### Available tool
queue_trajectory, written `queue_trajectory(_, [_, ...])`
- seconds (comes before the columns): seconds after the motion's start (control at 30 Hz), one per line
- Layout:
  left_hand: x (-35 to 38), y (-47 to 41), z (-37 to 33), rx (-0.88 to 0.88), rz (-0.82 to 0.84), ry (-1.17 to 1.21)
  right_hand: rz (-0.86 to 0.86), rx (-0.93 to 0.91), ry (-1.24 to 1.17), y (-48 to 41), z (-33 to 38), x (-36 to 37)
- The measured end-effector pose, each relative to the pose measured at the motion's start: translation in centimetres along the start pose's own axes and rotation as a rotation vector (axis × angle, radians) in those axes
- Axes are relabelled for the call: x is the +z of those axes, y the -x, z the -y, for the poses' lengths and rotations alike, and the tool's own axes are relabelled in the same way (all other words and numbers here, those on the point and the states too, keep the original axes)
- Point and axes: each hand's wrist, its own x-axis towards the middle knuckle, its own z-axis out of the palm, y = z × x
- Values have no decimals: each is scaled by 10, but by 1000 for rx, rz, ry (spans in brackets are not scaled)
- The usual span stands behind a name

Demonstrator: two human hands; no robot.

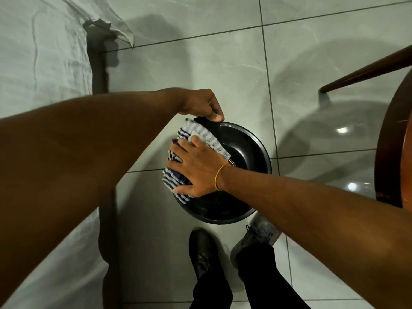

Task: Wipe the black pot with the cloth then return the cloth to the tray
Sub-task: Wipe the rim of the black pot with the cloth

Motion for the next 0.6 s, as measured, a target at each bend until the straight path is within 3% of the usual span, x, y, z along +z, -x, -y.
queue_trajectory(0.23, [3,2,2,8,-29,10,-9,-437,-6,7,0,6])
queue_trajectory(0.37, [2,1,3,12,-33,20,-10,-516,-8,9,-2,9])
queue_trajectory(0.47, [3,0,6,-2,-26,38,-4,-353,-29,9,2,10])
queue_trajectory(0.6, [-1,2,6,-19,15,54,84,197,-76,4,5,-3])
